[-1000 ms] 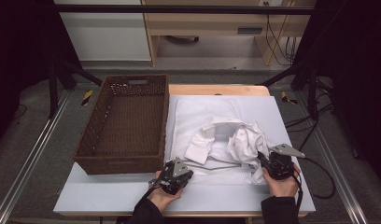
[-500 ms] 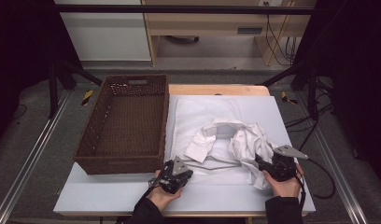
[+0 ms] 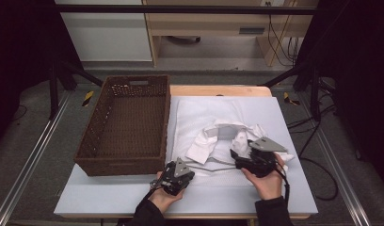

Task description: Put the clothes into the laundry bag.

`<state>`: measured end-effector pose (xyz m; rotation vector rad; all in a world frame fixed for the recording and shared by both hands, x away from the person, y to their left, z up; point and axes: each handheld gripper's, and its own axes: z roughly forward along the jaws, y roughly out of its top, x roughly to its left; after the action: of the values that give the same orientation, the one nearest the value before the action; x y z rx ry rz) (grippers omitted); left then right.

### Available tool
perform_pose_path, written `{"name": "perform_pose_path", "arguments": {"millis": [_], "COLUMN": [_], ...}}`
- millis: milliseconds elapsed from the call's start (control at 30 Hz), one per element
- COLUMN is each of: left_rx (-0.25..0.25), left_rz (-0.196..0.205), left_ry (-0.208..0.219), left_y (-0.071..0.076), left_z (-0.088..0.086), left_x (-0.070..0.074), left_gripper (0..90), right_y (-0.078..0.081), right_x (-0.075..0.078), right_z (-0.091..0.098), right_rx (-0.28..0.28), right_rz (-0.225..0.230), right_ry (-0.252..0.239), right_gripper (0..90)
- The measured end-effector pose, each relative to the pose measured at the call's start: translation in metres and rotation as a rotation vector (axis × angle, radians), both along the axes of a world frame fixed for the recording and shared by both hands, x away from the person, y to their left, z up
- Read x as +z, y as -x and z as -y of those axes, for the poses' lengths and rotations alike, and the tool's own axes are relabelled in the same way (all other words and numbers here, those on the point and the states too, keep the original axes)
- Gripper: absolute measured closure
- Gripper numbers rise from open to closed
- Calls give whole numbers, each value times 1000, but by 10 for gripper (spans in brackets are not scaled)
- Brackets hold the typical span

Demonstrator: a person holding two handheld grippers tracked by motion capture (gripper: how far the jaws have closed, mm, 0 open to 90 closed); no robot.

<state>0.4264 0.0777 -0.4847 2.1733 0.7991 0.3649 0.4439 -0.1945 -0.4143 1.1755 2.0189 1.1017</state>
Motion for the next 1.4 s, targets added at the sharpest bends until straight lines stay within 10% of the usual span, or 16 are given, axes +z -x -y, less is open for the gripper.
{"name": "perform_pose_path", "arguments": {"millis": [267,400,567,1000,1167,1400], "left_rx": [-2,-1,-3,-6,-11,3], "left_rz": [-1,1,-1,-17,-36,-25], "left_ry": [1,-1,1,13,22,22], "left_y": [0,0,0,-2,-5,-3], "left_z": [0,0,-1,-2,-6,-12], "left_x": [0,0,0,0,1,6], "left_gripper": [898,898,898,899,899,900], "right_y": [-35,-33,-19,5,16,15], "right_x": [-57,-56,-44,-53,-23,-13], "right_z": [-5,-1,16,41,39,2], "right_rx": [-135,-133,-129,-84,-21,82], "right_rz": [-124,-162,-161,-146,-32,-20], "right_ry": [169,135,96,118,-1,-64], "right_gripper": [366,656,738,575,480,412]}}
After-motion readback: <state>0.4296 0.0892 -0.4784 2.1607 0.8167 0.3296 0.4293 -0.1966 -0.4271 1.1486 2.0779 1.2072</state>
